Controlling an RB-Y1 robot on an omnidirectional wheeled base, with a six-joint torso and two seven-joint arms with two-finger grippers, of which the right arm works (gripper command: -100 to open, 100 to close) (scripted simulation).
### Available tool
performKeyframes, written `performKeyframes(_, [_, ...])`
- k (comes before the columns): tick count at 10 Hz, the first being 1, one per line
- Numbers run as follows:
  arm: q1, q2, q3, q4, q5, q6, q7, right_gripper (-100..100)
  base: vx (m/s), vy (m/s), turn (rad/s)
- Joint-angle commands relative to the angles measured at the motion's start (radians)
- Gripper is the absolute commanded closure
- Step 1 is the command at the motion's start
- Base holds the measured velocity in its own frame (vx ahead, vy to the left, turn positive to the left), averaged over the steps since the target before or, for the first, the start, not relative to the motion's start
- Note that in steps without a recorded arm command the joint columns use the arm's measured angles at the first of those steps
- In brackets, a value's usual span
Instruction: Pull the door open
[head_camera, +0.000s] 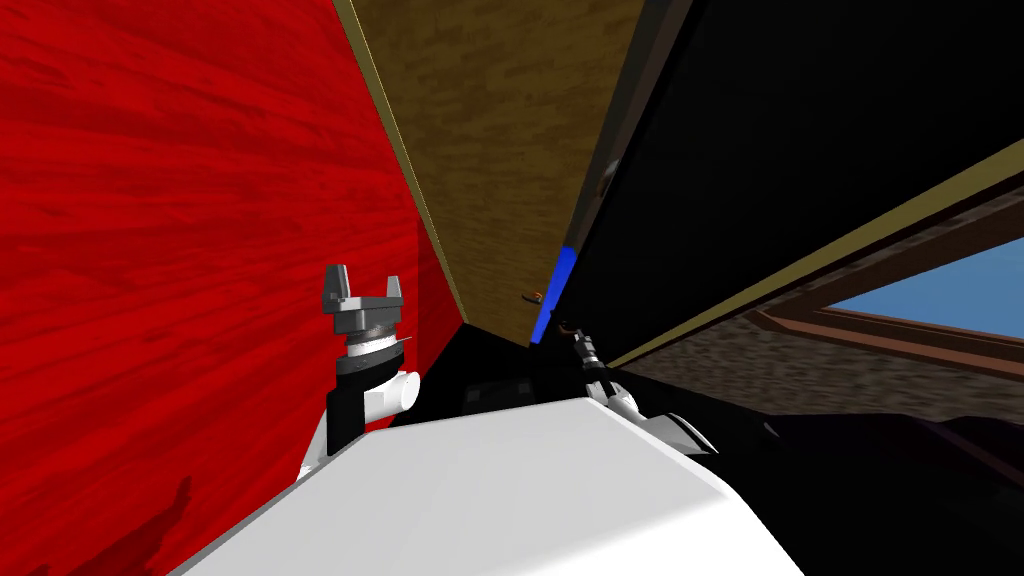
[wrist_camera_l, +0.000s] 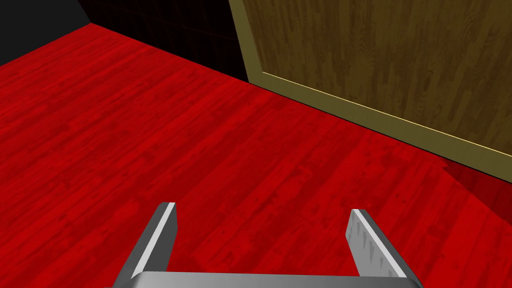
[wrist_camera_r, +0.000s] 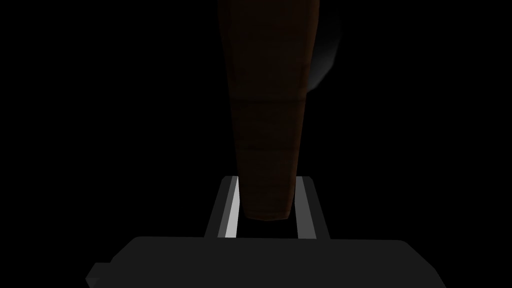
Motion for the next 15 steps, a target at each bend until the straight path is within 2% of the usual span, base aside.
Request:
performKeyframes(1, [0.013, 0.003, 0.025, -0.001, 0.012, -0.033, -0.016, 100, -0.125, -0.039, 0.079])
performKeyframes(5, [0.017, 0.0, 0.032, -0.003, 0.015, -0.04, -0.022, 100, -0.053, -0.017, 0.027])
performKeyframes(6, [0.03, -0.008, 0.05, -0.008, 0.022, -0.059, -0.038, 100, -0.081, -0.034, 0.115])
performKeyframes(8, [0.043, -0.017, 0.067, -0.014, 0.03, -0.078, -0.053, 100, -0.178, -0.056, 0.15])
performKeyframes(9, [0.043, -0.017, 0.067, -0.014, 0.03, -0.078, -0.053, 100, -0.12, -0.033, 0.026])
performKeyframes(10, [0.047, -0.028, 0.056, -0.035, 0.023, -0.055, -0.051, 100, -0.043, -0.011, -0.014])
performKeyframes(11, [0.067, -0.036, 0.07, -0.022, 0.025, -0.091, -0.062, 100, -0.145, -0.031, 0.159])
performKeyframes(13, [0.078, -0.041, 0.078, -0.018, 0.026, -0.111, -0.068, 100, -0.157, -0.058, 0.124])
performKeyframes(15, [0.102, -0.052, 0.095, -0.008, 0.028, -0.157, -0.081, 100, -0.158, -0.052, 0.172])
